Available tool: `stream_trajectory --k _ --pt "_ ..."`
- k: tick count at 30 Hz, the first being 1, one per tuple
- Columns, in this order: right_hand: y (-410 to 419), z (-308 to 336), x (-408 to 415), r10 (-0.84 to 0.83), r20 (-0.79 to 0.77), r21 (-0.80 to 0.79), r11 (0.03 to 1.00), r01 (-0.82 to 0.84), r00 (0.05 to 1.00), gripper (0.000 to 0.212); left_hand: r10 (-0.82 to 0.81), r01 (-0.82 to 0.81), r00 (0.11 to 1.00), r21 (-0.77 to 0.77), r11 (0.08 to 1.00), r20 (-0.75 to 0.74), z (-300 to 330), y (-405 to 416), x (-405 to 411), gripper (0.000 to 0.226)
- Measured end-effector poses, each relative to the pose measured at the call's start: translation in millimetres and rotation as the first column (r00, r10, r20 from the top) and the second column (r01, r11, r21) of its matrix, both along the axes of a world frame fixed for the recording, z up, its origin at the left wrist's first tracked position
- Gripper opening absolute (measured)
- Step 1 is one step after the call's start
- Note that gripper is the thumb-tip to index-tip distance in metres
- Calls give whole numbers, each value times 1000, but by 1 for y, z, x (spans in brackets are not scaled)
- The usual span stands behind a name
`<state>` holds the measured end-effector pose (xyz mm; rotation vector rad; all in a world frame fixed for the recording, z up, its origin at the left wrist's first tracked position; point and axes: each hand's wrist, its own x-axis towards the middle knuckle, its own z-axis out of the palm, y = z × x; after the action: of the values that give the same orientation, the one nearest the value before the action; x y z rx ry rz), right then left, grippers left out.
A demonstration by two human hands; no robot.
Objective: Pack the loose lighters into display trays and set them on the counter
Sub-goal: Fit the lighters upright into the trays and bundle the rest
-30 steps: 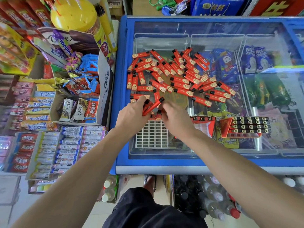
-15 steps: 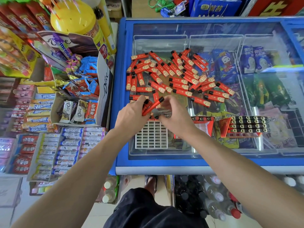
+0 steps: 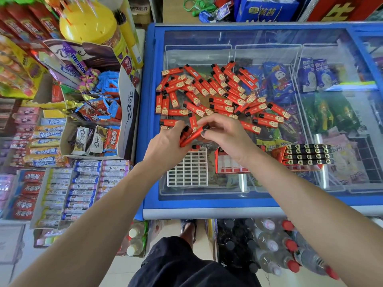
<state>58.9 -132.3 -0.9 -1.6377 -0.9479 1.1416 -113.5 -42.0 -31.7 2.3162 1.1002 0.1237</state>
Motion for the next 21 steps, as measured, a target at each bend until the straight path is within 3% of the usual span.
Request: stream_trajectory --k 4,9,15,21 --pt "-1 3 0 -39 33 48 998 37 999 13 18 -18 1000 1 1000 -3 0 1 -1 28" --pt "-6 -11 12 -114 439 127 990 64 891 6 80 -80 995 14 997 -60 0 8 -7 30" --pt "-10 -17 16 42 660 63 992 -111 750 17 89 -87 991 23 996 -105 1 7 -4 34" --pt "-9 -34 4 255 751 -118 959 -257 609 17 84 -82 988 22 996 -126 -2 7 -2 35"
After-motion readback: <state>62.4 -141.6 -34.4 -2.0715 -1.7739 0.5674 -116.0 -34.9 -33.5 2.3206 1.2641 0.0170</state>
